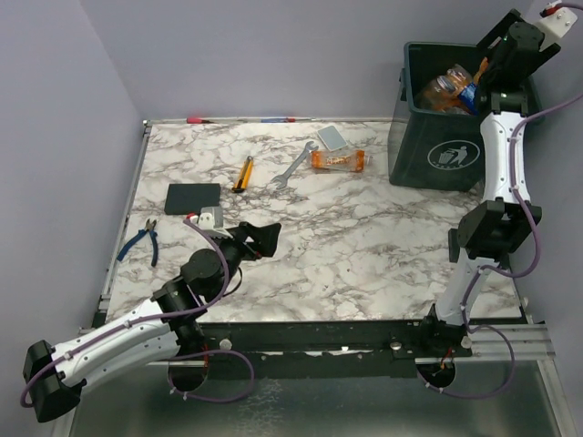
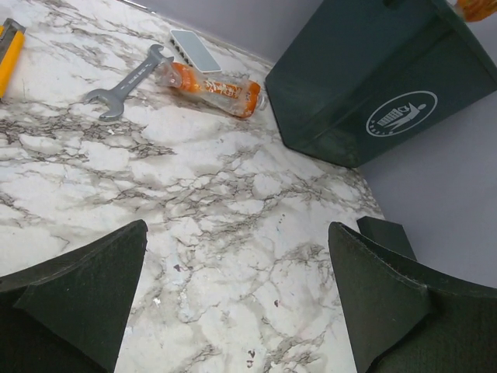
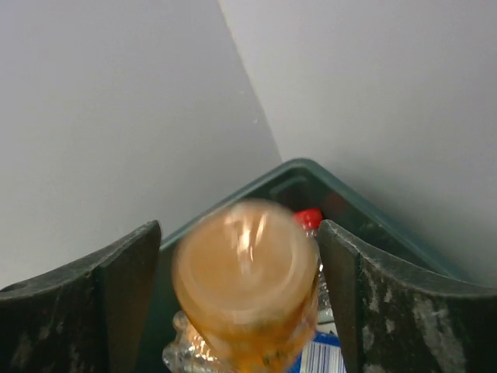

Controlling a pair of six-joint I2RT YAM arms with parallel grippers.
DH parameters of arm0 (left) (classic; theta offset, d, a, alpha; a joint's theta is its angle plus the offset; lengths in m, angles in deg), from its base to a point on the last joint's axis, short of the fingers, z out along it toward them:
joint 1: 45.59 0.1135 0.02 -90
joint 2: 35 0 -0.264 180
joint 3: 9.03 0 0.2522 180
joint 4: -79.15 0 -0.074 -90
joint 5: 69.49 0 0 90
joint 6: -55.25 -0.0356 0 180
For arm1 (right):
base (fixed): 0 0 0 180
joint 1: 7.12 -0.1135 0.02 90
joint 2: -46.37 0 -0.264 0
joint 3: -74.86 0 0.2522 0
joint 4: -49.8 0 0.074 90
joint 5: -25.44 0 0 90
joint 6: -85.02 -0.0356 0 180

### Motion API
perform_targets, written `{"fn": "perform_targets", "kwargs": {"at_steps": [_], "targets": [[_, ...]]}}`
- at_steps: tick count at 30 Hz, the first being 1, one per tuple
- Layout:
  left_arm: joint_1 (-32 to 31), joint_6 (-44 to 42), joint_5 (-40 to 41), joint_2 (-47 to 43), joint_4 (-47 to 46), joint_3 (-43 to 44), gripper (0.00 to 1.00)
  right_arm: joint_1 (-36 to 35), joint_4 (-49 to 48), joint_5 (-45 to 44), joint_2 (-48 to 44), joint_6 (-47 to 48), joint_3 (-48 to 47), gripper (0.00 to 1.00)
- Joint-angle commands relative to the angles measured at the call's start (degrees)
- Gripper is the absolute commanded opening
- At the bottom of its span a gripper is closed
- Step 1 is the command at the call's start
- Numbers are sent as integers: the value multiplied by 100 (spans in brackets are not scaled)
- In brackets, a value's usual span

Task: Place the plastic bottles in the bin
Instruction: Place the plastic bottle in the trash bin, then pick up the plastic bottle at the center of the board.

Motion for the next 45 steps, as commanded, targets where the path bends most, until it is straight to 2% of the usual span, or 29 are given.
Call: {"fn": "perform_targets", "kwargs": {"at_steps": [1, 4, 8, 12, 15, 18, 20, 24, 31, 37, 40, 45], "targets": [[-4, 121, 239, 79, 215, 117, 99, 120, -433, -96, 108, -76, -427, 89], [-4, 133, 320, 279, 101, 121, 99, 121, -448, 168, 103, -368, -616, 99], [-2, -7, 394, 899, -420, 198, 99, -16, -305, 619, -23, -919, -1050, 100], [75, 40, 725, 2095, -584, 796, 99, -555, -351, 1091, -690, -1129, -790, 100], [526, 442, 295, 3126, -214, 1576, 99, -1197, -448, 1531, -1619, -1119, 295, 100], [1155, 1086, -475, 4033, 27, 2195, 99, -1697, -1159, 1961, -2970, -1243, 2313, 100], [1466, 1360, -752, 4489, -35, 2449, 99, -1795, -1379, 2349, -3748, -1446, 3496, 100], [1859, 1465, -1061, 5225, -430, 2903, 99, -1879, -1292, 3145, -5039, -1622, 5250, 100], [2386, 1721, -1613, 6911, -701, 4170, 99, -1930, -975, 4208, -6924, -2279, 7623, 99], [2457, 2551, -1986, 8451, -529, 5548, 99, -1939, -183, 4381, -8297, -2505, 8842, 98], [2424, 3265, -1707, 8920, -511, 5955, 99, -1939, 234, 4307, -8792, -2469, 9018, 98], [2342, 3919, -1342, 9510, -508, 6574, 99, -1939, 627, 4233, -9149, -2313, 8957, 98]]}}
